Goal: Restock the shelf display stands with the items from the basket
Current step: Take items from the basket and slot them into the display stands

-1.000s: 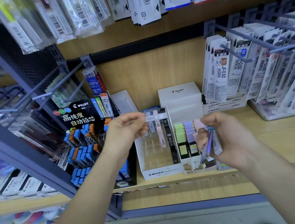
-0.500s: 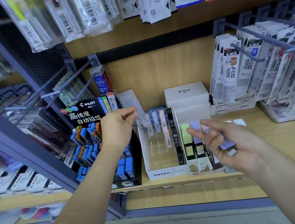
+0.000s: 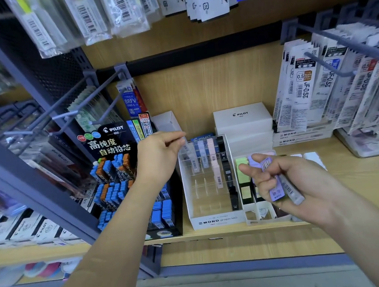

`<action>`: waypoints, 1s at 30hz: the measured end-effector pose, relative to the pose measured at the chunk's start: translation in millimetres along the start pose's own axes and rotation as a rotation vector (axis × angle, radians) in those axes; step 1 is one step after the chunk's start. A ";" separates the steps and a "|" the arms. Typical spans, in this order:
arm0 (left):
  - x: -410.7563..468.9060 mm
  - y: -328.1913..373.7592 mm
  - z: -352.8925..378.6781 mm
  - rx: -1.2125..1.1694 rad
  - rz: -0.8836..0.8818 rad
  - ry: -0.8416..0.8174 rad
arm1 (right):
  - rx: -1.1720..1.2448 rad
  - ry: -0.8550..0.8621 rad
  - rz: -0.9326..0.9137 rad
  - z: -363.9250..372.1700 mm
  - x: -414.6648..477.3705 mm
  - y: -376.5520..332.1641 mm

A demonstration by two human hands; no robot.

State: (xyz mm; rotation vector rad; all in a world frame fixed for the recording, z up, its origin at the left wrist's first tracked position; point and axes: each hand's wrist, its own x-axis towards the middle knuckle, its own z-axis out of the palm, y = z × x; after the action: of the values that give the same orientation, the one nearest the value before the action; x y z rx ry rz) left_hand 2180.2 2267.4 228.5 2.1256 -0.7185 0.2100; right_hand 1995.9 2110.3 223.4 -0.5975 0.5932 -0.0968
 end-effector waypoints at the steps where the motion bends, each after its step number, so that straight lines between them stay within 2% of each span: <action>1: -0.4 1.0 -1.8 -0.002 -0.020 -0.041 | -0.024 -0.011 0.008 0.6 -1.9 -0.4; 5: -12.3 -1.0 4.2 0.108 -0.041 -0.253 | -0.203 0.011 0.029 2.3 -8.2 -0.4; 9: -22.6 -10.4 15.1 0.244 -0.034 -0.320 | -0.253 -0.005 0.049 6.9 -11.3 0.9; 14: -21.5 -17.6 18.0 0.344 0.019 -0.296 | -0.267 0.019 0.011 4.0 -6.2 3.7; 20: -26.1 -30.4 29.6 0.559 0.236 -0.260 | -0.365 0.012 -0.012 3.4 -6.8 3.9; 25: -26.3 -32.2 36.2 0.577 0.273 -0.176 | -0.500 -0.002 -0.050 2.3 -7.5 7.6; 30: -25.1 -38.4 38.2 0.650 0.353 -0.119 | -0.497 -0.010 -0.033 2.0 -7.2 6.9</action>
State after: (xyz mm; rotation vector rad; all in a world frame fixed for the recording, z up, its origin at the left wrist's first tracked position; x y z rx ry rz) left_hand 2177.2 2266.0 168.9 2.6165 -1.2221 0.5753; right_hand 1990.5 2118.9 224.5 -1.0884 0.6004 0.0256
